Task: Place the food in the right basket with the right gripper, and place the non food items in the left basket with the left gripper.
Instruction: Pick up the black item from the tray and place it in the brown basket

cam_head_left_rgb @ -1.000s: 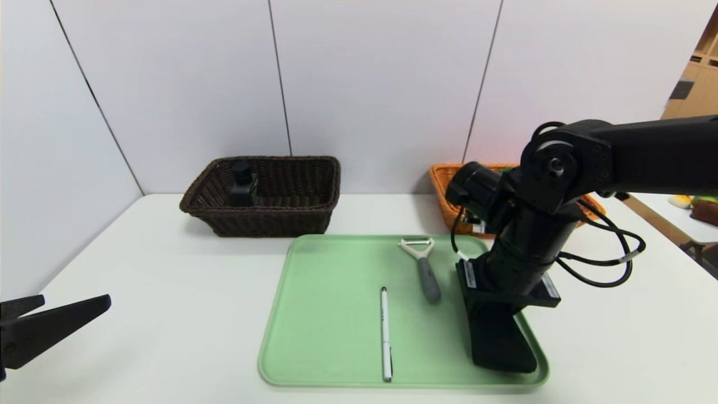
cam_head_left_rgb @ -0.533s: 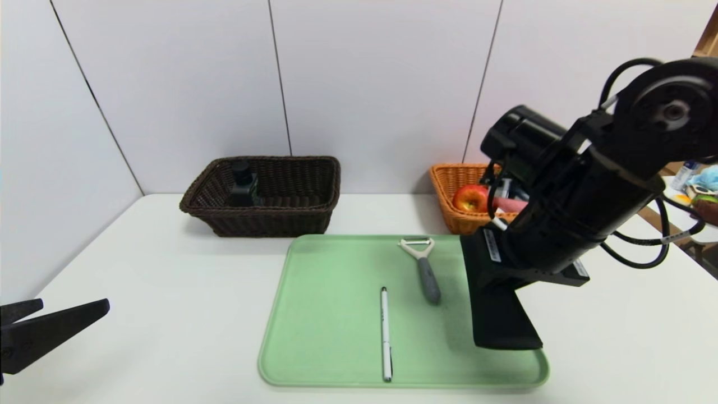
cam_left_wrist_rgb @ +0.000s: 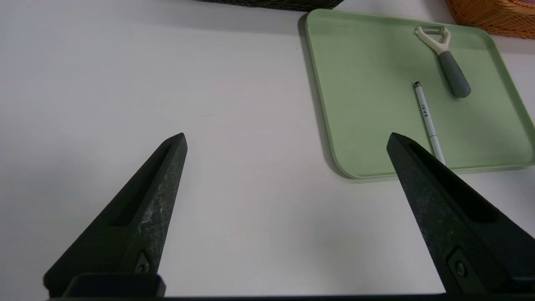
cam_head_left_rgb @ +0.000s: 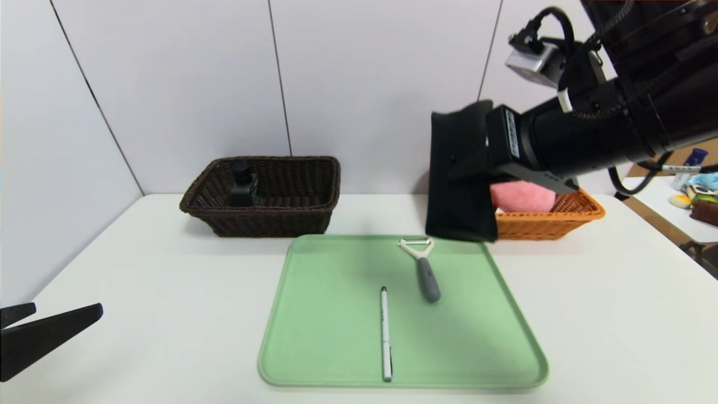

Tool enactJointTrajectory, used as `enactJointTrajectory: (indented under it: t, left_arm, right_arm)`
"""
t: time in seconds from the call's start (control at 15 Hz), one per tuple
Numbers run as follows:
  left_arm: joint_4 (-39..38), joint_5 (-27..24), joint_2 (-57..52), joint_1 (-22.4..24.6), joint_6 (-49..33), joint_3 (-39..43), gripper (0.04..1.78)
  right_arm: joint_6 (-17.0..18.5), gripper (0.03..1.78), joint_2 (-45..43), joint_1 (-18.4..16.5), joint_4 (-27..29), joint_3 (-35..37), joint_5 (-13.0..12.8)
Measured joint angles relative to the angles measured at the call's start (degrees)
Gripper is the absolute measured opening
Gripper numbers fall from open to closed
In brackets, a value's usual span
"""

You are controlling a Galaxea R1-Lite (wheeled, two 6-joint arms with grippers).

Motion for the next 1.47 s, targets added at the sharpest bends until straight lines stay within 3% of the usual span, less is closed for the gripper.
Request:
enactJointTrajectory:
  t: [0.2,0.47,0.73,1.13,1.33,1.47]
  left_arm:
    - [0.15,0.12,-0.13,0.00,0.46,-0.52,1.69]
    - [0.41,0.72,-0.24,0.00,0.88,-0.30,1.69]
    - [0.78,1.16,-0.99,0.00,0.88,1.73,1.69]
    - [0.80,2.05,-2.26,0.00,1.00,5.21,1.69]
    - [0.78,2.05,-2.36,0.00,1.00,5.49,1.69]
    - [1.00,2.13,-2.86,0.00,0.99,5.60,1.69]
  right_arm:
    - [-0.44,0.30,4.08,2.26,-20.36,-1.90,-0.40]
    - [-3.91,0.29,15.56,4.35,-38.52,-7.85,-4.29]
    - [-7.07,0.29,26.62,4.88,-54.24,-9.23,-5.29]
    - [-12.51,0.29,41.24,5.05,-73.94,-9.36,-7.57]
    - [-13.14,0.28,44.82,5.38,-75.23,-9.36,-7.20]
    - [-13.69,0.58,45.70,5.38,-74.52,-9.37,-7.09]
